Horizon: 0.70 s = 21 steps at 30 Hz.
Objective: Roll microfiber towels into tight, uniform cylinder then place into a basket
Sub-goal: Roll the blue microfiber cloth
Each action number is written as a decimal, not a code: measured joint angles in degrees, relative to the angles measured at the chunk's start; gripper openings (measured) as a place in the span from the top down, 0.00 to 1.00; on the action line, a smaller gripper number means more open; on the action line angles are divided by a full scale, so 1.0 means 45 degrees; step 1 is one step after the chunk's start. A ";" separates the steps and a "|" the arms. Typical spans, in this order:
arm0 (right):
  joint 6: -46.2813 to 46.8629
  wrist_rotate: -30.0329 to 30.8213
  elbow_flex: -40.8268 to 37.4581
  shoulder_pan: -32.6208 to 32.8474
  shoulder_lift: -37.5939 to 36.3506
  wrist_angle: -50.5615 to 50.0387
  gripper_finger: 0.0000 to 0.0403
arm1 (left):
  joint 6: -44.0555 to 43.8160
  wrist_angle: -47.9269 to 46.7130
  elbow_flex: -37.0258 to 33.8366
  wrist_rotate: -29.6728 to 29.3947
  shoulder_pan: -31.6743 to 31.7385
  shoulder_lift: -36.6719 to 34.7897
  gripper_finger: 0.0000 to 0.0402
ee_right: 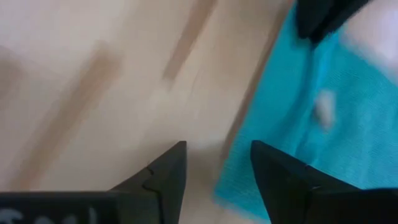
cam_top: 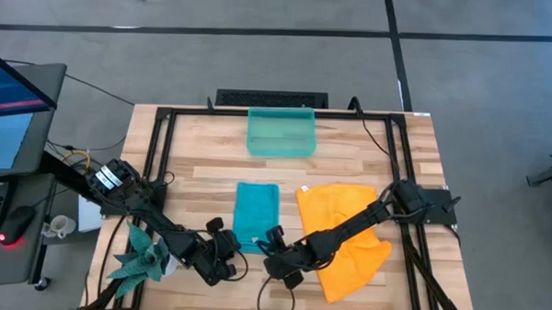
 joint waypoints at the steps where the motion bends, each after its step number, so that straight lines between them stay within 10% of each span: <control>1: 0.0104 0.0029 -0.0001 0.0003 0.0008 -0.0090 0.49 | 0.0005 -0.0021 0.0022 -0.0007 0.0000 0.0000 0.92; 21: 0.0889 0.0787 0.0455 -0.0227 0.0157 -0.1010 0.55 | 0.0005 -0.0034 0.0028 0.0012 0.0000 0.0000 0.92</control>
